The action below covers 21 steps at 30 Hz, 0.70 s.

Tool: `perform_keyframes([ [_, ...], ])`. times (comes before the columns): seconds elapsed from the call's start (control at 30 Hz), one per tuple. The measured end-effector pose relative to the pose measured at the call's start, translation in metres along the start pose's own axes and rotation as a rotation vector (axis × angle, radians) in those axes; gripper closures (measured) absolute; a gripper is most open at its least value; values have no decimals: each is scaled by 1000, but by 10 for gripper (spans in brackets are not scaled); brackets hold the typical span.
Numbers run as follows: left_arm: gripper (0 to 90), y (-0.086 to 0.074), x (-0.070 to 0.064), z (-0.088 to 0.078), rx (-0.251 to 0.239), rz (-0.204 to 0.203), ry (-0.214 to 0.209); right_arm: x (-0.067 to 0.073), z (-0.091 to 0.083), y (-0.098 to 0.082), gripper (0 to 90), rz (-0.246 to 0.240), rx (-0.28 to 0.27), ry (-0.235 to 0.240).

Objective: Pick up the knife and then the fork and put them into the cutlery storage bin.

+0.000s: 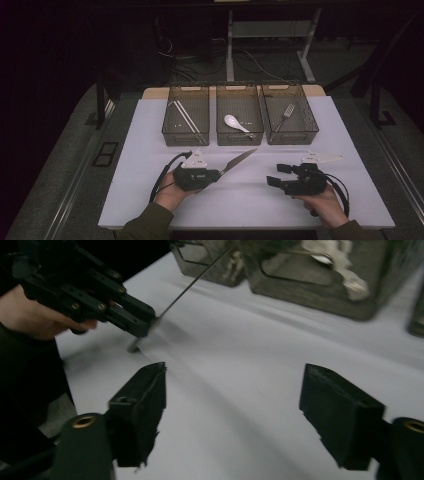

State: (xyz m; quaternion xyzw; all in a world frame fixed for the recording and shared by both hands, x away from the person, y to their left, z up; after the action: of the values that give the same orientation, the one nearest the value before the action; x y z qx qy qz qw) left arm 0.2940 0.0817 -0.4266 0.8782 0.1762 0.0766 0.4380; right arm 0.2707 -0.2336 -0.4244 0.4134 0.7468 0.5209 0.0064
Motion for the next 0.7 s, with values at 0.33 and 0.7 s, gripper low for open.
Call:
perform_keyframes([
  [0.33,791,27,-18,17,-36,28,49,26,33,27,508,5,-39,119],
  [0.7,791,35,-22,26,-55,21,118,21,55,37,780,73,-83,139],
])
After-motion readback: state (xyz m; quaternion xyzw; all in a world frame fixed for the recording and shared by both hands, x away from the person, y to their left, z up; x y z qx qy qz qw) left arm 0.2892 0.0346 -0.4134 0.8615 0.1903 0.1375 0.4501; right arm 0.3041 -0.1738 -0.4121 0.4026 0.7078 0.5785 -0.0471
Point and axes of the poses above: each handheld gripper's, and its own axes: z roughly forward along the jaws, y roughly out of its top, x roughly to its left, the point moved 2 cm from there along z, roughly forward along the jaws, and after that the axes turned 3 degrees about z, right-handed, at the moved point
